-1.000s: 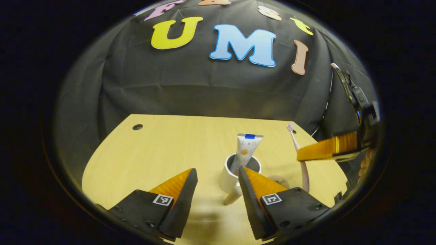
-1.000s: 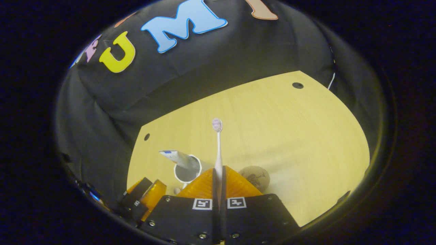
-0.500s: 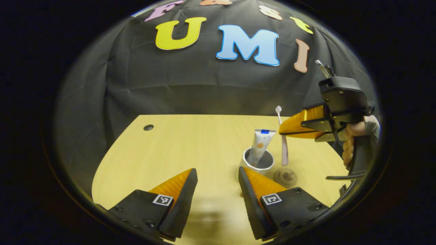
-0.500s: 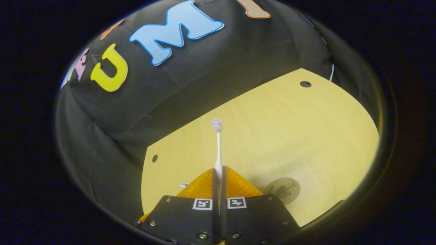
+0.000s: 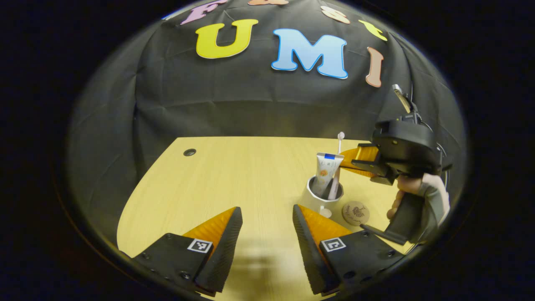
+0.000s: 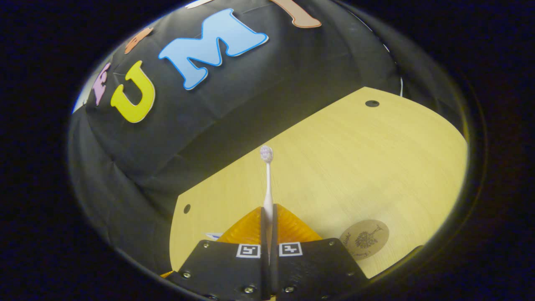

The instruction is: Put the toothbrush and toothpaste on the desktop into the cup, then pick up the cup and place it on the coaster on the desktop.

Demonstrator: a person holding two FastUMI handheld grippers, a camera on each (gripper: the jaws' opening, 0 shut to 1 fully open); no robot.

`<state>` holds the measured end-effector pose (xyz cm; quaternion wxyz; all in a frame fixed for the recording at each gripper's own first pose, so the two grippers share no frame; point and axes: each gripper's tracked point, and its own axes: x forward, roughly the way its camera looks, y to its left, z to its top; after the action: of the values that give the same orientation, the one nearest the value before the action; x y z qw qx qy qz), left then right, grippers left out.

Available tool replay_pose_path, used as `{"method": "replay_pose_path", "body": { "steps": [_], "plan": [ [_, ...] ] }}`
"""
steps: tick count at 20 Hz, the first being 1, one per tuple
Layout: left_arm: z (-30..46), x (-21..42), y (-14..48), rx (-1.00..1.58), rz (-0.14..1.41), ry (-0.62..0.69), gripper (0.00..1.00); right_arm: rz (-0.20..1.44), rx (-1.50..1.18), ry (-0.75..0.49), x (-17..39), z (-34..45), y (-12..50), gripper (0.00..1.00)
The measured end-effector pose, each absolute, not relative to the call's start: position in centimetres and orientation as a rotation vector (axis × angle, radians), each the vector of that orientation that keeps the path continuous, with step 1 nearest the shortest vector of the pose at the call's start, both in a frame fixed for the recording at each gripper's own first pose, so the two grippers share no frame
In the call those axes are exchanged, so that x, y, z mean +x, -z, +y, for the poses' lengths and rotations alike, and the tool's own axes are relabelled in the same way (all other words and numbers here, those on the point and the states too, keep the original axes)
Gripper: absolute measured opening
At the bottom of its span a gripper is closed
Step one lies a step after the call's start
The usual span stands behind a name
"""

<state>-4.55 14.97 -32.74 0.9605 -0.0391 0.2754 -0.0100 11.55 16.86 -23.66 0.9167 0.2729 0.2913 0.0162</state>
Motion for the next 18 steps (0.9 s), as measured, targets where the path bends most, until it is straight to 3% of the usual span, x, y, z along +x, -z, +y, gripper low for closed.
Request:
{"method": "replay_pose_path", "body": {
  "steps": [6, 9, 13, 14, 18],
  "plan": [
    [13.8, -4.2, 33.0, -0.069, 0.572, 0.05, 0.8, 0.483, 0.487, -0.06, 9.4, 17.1, 23.3, 0.03],
    [13.0, -3.9, 32.9, -0.059, 0.574, 0.075, 0.78, 0.505, 0.434, -0.094, 8.0, 17.7, 24.5, 0.05],
    [11.6, -4.0, 33.4, -0.044, 0.589, 0.114, 0.78, 0.529, 0.413, -0.131, 6.1, 18.0, 25.2, 0.12],
    [11.2, -4.0, 33.4, -0.039, 0.593, 0.128, 0.8, 0.532, 0.408, -0.137, 5.7, 18.1, 25.2, 0.19],
    [9.5, -4.2, 33.7, -0.037, 0.62, 0.185, 0.78, 0.544, 0.38, -0.147, 4.3, 17.3, 25.1, 0.21]
  ]
}}
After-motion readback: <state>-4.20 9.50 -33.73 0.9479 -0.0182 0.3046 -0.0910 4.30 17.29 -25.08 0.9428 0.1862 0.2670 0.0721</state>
